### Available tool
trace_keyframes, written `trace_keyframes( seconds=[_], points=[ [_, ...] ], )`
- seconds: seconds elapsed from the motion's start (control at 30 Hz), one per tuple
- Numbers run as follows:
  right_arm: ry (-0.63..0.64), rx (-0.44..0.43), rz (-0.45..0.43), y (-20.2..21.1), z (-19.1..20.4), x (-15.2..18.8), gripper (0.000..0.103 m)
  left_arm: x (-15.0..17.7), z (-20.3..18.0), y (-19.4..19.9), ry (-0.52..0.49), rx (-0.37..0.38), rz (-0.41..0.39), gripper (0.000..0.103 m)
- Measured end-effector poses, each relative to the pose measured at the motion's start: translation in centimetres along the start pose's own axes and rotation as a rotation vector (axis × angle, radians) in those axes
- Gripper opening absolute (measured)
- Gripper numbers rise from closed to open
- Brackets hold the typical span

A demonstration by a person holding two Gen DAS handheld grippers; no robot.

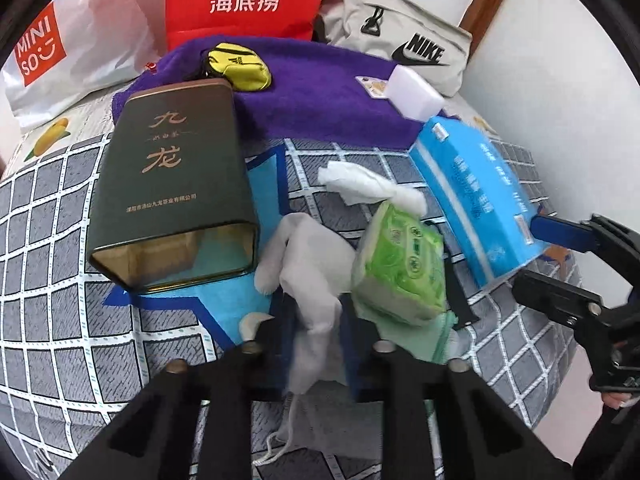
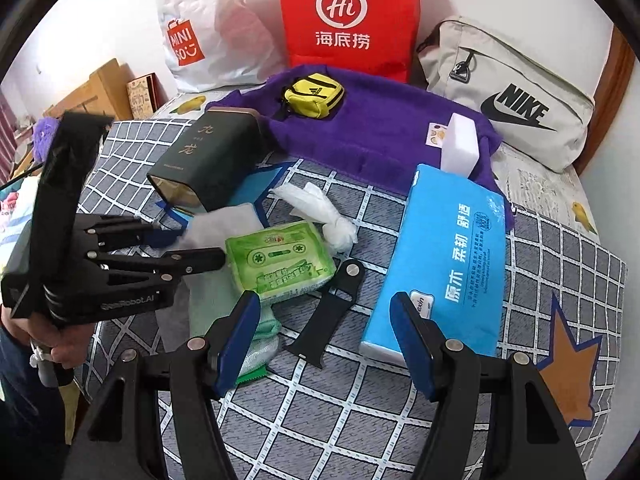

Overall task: Organize soft objects
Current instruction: 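Grasp the white glove with the left gripper while the right grasps the green tissue pack, then carry the glove with the left gripper while the right carries the tissue pack onto the towel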

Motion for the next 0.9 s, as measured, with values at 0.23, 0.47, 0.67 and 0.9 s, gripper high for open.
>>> trace_keyframes(
  seconds=[0.23, 0.47, 0.67, 0.9],
  points=[
    [0.033, -0.044, -0.005, -0.7, 1.9, -0.7, 0.067, -0.3, -0.1, 4.5, -0.021, -0.006, -0.077, 0.013],
    [0.101, -0.050, 0.048, -3.9, 4.7, -0.8, 0.067, 1.0, 2.0, 5.9, 0.017, -0.020, -0.081, 0.013],
    [0.120, 0.020, 0.096, -6.8, 5.1, -1.1, 0.073, 1.9, 3.8, 5.8, 0.065, 0.008, -0.080, 0.013],
    [0.136, 0.029, 0.076, -8.1, 5.2, -1.3, 0.074, 2.1, 4.7, 4.9, 0.093, 0.024, -0.073, 0.013]
  ],
)
Point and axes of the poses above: each gripper's, at about its wrist camera, not at the fingertips, and y roughly against the way its jaws point, z to its left, x to its underside, the point moved 4 cm from there along -y, roughly the way its jaws point, and after that the axes turned 1 degree about x, right-handed, at the moved point
